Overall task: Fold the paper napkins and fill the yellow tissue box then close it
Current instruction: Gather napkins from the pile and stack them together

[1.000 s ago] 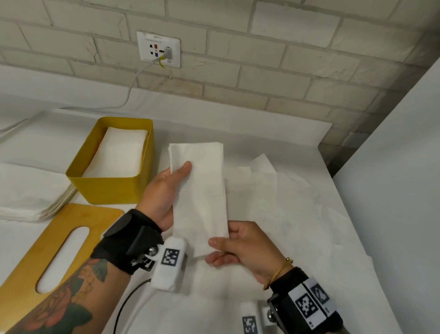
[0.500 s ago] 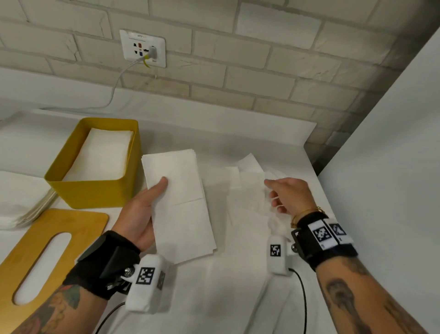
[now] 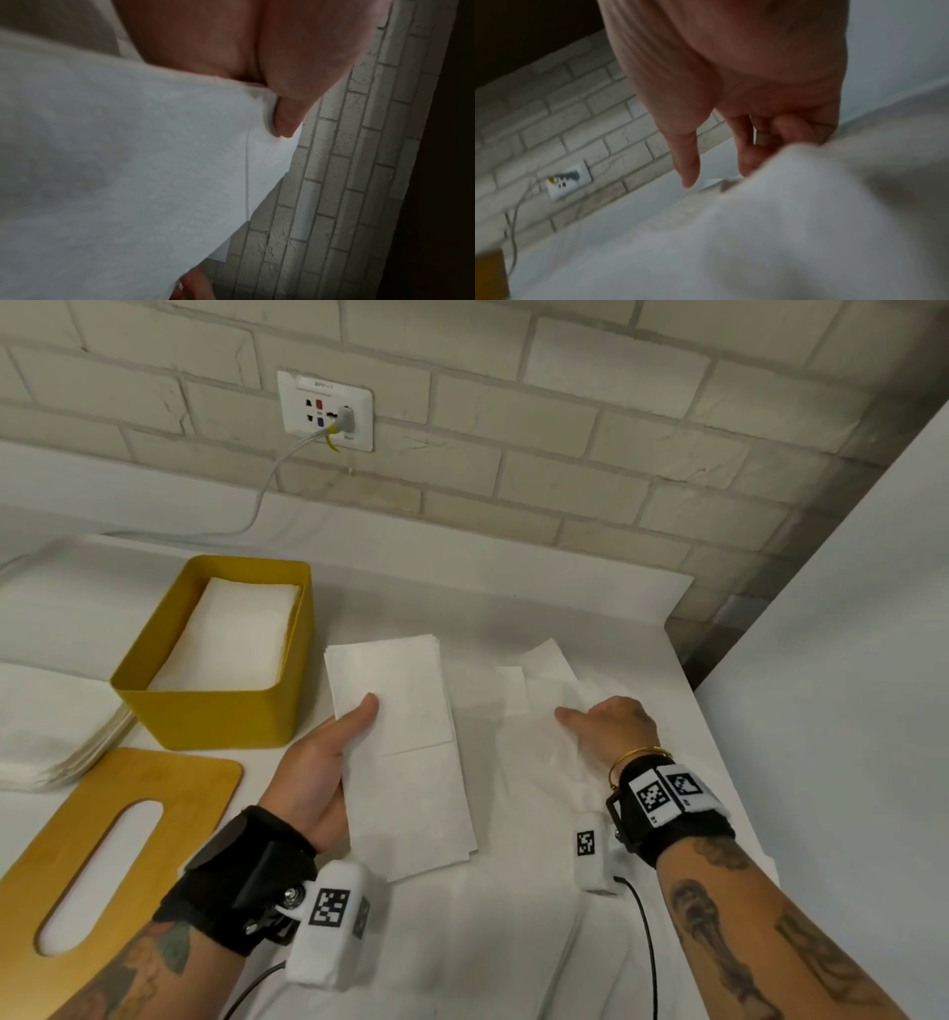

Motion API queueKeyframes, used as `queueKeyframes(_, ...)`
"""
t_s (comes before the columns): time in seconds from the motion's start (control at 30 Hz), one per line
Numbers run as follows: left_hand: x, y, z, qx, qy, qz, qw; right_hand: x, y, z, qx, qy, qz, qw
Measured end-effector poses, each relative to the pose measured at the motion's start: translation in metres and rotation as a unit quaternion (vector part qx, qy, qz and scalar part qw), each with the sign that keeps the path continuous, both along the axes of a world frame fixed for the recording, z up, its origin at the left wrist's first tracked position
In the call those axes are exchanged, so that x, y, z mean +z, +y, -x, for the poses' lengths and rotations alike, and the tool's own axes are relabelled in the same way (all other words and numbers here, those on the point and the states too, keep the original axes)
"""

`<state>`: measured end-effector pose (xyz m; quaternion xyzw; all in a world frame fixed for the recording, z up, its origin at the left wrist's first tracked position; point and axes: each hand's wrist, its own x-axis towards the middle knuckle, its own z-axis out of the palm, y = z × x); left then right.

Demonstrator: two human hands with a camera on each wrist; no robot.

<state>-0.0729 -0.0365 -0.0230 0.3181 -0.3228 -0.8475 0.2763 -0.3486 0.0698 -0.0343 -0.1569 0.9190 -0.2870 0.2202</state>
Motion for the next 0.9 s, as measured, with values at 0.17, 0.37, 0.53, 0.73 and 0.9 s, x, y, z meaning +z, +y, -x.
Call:
queueKeyframes(0.17,0.001,0.004,0.002,-0.006,-0.018,0.012,1.0,0.0,0.006,0.006,0.026,0.023,-0.057,0.998)
queueKeyframes(0.37,0.003,0.005,0.0,-0.011,-0.028,0.018,0.999,0.025,-0.015,0.028,0.179,0.068,-0.06,0.98)
queueKeyframes(0.53,0.004,0.005,-0.002,-0.009,-0.024,0.011,1.0,0.038,-0.037,0.04,0.233,0.051,-0.112,0.965)
queueKeyframes(0.73,0.002,0.002,-0.004,0.005,-0.02,-0.004,1.0,0.04,-0.044,0.049,0.26,0.066,-0.171,0.948)
queueKeyframes(0.9,0.003,0.003,-0.001,-0.001,-0.025,0.0,1.0,0.034,-0.043,0.053,0.251,0.034,-0.147,0.956)
